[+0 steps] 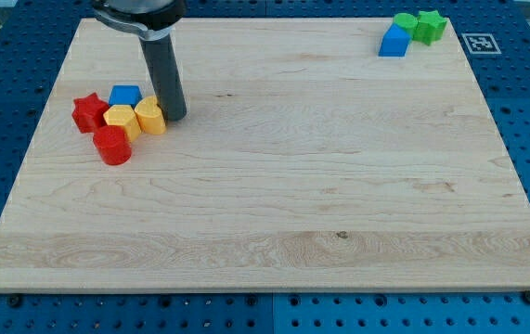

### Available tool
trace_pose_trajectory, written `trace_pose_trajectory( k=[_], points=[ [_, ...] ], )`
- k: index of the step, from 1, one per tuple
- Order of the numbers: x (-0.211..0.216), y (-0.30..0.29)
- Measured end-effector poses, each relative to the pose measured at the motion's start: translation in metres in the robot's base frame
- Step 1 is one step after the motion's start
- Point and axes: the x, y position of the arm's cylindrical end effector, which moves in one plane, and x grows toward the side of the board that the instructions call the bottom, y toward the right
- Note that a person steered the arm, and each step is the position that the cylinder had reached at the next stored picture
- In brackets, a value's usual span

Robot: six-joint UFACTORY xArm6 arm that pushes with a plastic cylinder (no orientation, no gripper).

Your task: Place your arm below the green star

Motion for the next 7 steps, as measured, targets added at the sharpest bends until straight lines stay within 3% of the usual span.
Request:
trace_pose_trajectory(
  k=[1, 2, 3, 4, 5, 6, 7],
  points=[
    [0.000, 0.025],
    [-0.001, 0.141],
    [-0.001, 0.207],
    [-0.001, 0.213],
    [-0.005, 0.276],
    [-0.020, 0.374],
    [-0.055, 0.394]
  ],
)
